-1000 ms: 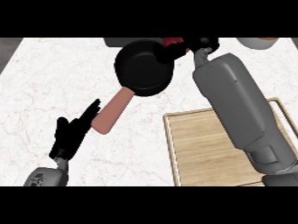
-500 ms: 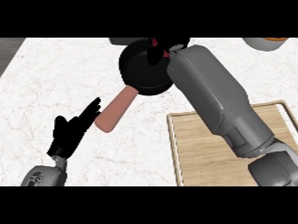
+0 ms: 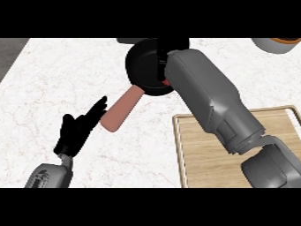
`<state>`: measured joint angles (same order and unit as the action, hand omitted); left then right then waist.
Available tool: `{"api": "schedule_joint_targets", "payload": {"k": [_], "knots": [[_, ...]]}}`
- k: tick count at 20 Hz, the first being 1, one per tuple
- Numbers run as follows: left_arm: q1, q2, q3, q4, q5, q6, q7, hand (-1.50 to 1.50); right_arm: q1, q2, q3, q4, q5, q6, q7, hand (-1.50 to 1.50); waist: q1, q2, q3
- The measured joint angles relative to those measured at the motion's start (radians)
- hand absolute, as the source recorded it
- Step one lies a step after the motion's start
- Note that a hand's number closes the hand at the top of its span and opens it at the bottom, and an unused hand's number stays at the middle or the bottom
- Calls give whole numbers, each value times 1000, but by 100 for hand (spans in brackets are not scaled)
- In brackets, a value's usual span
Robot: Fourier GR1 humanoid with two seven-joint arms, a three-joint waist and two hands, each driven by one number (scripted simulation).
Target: Pick the pear from the tray and place it in the pot
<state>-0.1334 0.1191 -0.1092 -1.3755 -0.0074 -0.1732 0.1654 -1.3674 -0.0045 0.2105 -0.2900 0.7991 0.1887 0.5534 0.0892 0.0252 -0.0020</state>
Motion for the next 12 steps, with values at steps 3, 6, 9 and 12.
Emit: {"api": "schedule_joint_targets", "payload": {"k": [3,6,9,12], "knots": [[-10,-2,-2,8,-3,-3,-1,0,-8,2,-24,15,-41,-32,-24,-150,8,4,1],[-29,-8,-1,20,-3,-2,3,0,8,4,-72,-30,-102,-148,-81,-150,12,7,2],[-23,-5,3,19,2,-7,1,0,15,4,-139,-79,-168,-277,-143,-150,13,6,3],[-25,-13,1,22,-5,4,-5,0,17,4,-203,-126,-236,-414,-191,-150,9,3,3]]}}
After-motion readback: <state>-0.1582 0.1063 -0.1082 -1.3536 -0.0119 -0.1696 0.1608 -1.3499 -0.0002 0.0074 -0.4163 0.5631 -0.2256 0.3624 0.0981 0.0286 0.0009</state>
